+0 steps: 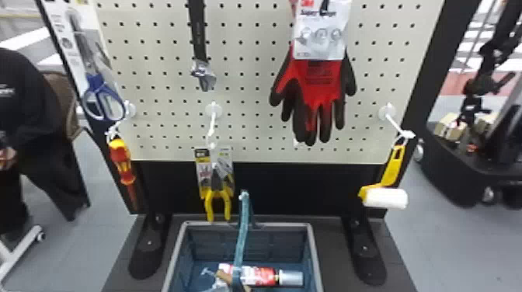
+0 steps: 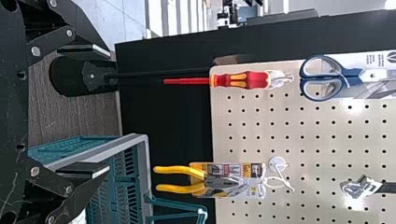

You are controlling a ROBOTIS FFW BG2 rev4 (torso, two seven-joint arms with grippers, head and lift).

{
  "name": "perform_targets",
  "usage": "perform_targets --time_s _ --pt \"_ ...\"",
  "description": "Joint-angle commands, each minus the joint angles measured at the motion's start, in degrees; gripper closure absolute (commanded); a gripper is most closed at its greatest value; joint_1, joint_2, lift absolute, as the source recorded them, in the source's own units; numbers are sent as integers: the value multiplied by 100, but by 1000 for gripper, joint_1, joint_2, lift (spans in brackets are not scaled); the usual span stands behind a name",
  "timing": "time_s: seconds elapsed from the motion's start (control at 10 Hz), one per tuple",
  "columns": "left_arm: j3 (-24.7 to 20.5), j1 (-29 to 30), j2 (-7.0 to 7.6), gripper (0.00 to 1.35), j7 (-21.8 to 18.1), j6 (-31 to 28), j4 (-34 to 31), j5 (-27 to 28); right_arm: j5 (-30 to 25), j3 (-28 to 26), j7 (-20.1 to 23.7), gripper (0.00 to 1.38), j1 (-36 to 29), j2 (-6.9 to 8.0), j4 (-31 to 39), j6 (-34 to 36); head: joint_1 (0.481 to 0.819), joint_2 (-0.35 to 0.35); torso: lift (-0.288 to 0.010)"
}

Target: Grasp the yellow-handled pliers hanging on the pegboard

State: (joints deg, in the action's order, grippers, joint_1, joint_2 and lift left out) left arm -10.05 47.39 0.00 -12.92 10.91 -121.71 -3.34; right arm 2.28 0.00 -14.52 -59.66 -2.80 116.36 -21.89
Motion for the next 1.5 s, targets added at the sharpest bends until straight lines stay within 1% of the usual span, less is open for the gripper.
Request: perform_targets --time_s 0.0,0.8,1.0,1.2,1.3,1.4 --pt "11 -23 -15 423 0 -10 0 0 0 0 2 297 8 -2 1 0 549 0 -100" --pt "38 -60 -15 423 0 -54 28 9 9 0 19 292 20 16 -41 -26 549 0 -100" --pt "73 -232 9 421 -53 -124 155 -53 44 0 11 260 20 16 -41 -26 549 0 -100" --pt "143 -528 281 410 -132 -353 211 -158 53 0 19 262 8 16 -41 -26 549 0 -100" --pt "135 -848 369 397 -352 -520 394 -246 53 0 46 262 8 16 -41 -26 549 0 -100" --pt "73 -1278 422 395 -642 -608 661 -246 53 0 63 262 32 16 -55 -26 549 0 -100"
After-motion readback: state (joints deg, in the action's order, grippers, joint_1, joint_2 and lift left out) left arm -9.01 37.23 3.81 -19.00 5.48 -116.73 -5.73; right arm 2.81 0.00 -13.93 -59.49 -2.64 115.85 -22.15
